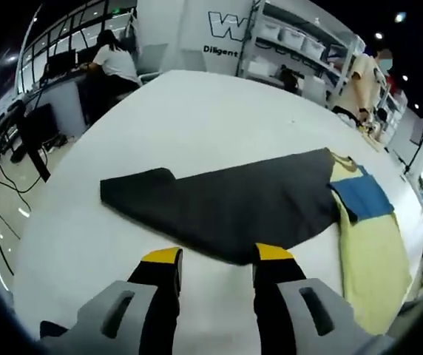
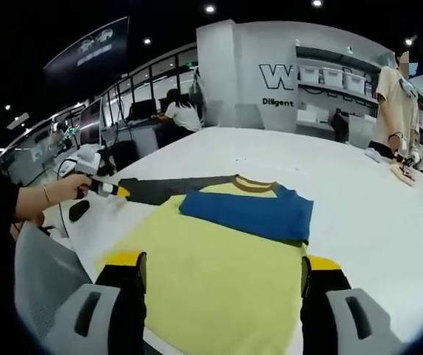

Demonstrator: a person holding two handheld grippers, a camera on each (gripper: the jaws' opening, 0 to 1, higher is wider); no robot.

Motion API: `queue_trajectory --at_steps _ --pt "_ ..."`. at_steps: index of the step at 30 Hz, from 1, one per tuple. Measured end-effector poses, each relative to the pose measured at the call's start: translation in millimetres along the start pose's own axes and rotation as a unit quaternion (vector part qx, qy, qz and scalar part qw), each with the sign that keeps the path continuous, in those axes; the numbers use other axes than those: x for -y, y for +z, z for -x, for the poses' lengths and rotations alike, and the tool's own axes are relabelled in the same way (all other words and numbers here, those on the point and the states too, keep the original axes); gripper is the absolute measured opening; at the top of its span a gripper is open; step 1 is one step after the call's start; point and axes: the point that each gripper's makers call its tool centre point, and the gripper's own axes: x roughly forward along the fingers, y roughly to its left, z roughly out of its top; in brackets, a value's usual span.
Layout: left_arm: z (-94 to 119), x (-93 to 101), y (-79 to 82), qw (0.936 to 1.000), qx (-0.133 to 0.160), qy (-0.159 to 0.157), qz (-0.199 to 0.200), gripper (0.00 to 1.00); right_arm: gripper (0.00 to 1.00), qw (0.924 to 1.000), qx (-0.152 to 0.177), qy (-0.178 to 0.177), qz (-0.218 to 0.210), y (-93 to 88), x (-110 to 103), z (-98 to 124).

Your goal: Fold the garment on the visible template until the final outline fits inside the template.

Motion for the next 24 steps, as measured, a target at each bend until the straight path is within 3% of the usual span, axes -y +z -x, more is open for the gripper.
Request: queue_trajectory --at_steps 7,11,16,24 --pt "-7.0 1.0 5.3 1.0000 0.004 0.001 0.000 0.23 0.93 1.0000 0.003 0.002 0.006 1.0 -1.0 1.0" --pt "-7.6 -2.4 4.8 0.9999 -0.005 0.003 -0.015 0.01 0.97 1.0000 -0.003 0.003 0.000 -3.2 1.5 1.7" --pt "-7.5 -4.0 12.2 0.9993 -0.002 0.010 -0.036 0.01 0.99 0.9999 -0.006 0.007 -0.006 -5.7 0.8 2.4" --pt "-5.0 -4.9 42.1 0.9982 0.022 0.016 -0.054 0.01 0.99 0.9999 -0.012 0.003 -0.002 -10.0 1.2 2.8"
